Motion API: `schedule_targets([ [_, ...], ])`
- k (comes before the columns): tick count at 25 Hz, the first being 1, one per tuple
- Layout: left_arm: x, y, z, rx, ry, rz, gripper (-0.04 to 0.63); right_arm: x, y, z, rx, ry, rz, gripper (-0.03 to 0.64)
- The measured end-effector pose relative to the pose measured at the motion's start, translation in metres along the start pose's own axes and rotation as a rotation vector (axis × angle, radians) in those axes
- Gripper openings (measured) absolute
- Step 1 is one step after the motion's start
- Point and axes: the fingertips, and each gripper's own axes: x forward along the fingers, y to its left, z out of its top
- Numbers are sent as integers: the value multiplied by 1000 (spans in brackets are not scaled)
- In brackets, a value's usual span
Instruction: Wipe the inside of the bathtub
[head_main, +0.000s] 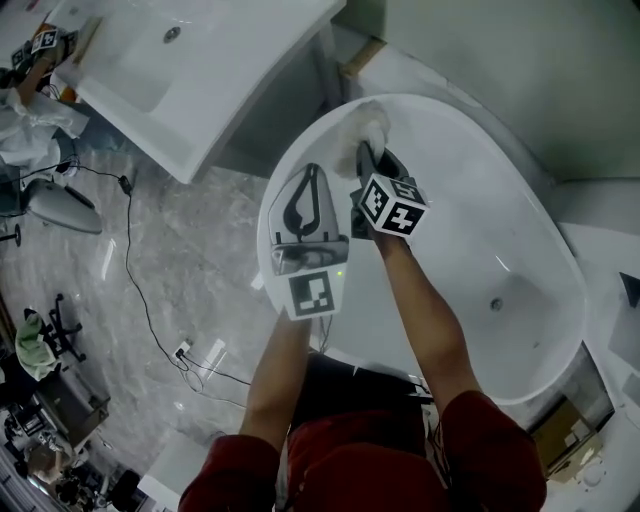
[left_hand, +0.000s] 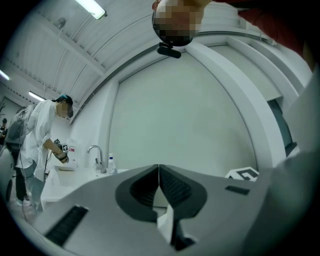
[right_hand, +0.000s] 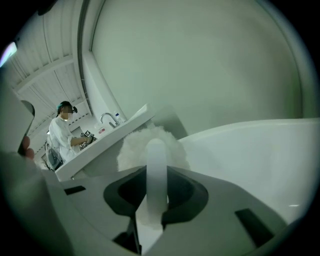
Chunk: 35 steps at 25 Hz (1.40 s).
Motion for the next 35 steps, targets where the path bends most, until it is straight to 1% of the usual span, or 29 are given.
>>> schedule_targets([
  [2,4,3,-6,-12,-2,3,17,11,-1,-9,-14,16,0,94],
  [7,8,9,-27,-21,31,2,17,31,-2,-27,-33,40,-7,94],
  [12,6,13,-40,-16,58,2,17,34,-4,-32,-14,31,-10,94],
  [15,7,14,-48,-15,69,7,17,37,-8,-33,-22,15,0,94],
  [19,9,2,-62,-14,73,-3,17,38,-26,-40,3,-1,3,94],
  [22,13,-5,-82,-9,83,-12,17,48,-43,-49,21,-13,-1,94],
  [29,18,-38,-122,-7,125,-65,17,54,-97,-78,78,-16,-45,94],
  [35,18,-64,-171,-5,183,-111,17,59,-120,-95,104,-69,-18,94],
])
